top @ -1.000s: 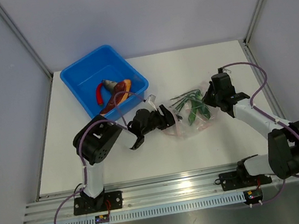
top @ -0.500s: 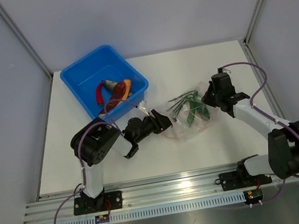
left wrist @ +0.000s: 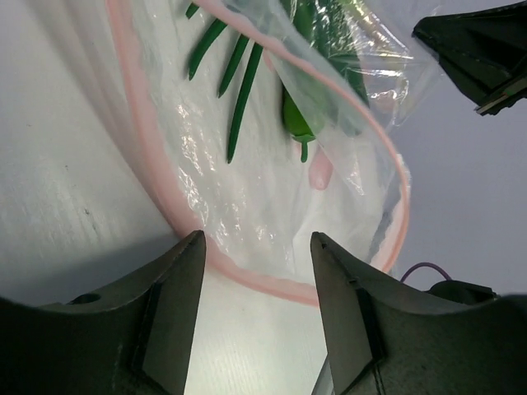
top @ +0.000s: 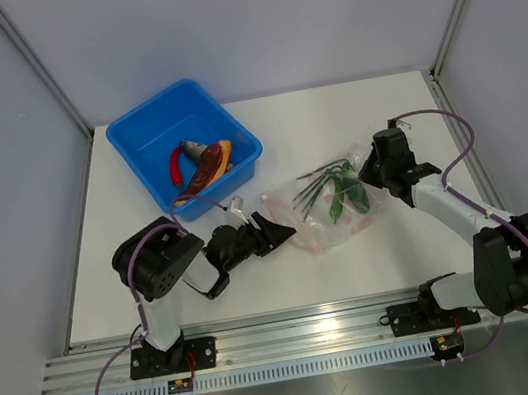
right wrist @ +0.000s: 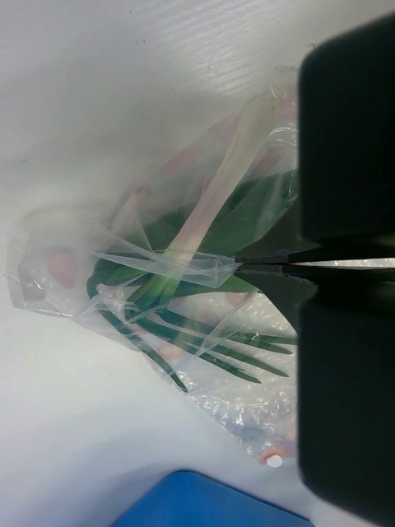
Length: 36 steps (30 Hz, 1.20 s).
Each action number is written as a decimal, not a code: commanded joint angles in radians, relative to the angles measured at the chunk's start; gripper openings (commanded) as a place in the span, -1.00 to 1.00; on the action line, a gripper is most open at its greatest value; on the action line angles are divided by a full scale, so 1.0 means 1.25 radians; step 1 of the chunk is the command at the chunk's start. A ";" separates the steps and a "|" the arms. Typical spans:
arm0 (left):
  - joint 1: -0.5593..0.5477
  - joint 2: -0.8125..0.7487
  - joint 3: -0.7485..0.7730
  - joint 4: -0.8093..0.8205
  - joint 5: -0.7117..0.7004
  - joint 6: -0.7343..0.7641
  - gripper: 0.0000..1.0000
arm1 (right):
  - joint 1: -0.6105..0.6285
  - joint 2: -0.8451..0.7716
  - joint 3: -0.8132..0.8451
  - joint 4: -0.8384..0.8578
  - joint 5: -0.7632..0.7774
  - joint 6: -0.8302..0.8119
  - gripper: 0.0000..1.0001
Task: Open the zip-top bag and remove the fake food
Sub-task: Adjust the zipper food storage bag at the center of the board.
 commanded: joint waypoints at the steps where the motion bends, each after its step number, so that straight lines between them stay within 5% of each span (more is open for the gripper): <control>1: 0.005 -0.070 -0.032 0.242 -0.050 0.036 0.14 | 0.000 -0.008 0.014 0.004 0.022 0.006 -1.00; 6: 0.005 -0.101 -0.087 0.299 -0.087 0.048 0.20 | 0.000 -0.010 0.014 0.005 0.018 0.005 -1.00; 19: 0.003 -0.204 -0.020 0.142 -0.125 0.117 0.25 | -0.001 -0.003 0.018 0.007 0.007 0.002 -1.00; 36: -0.030 -0.138 0.056 0.026 -0.159 0.085 0.27 | -0.001 0.003 0.018 0.007 0.003 0.006 -0.99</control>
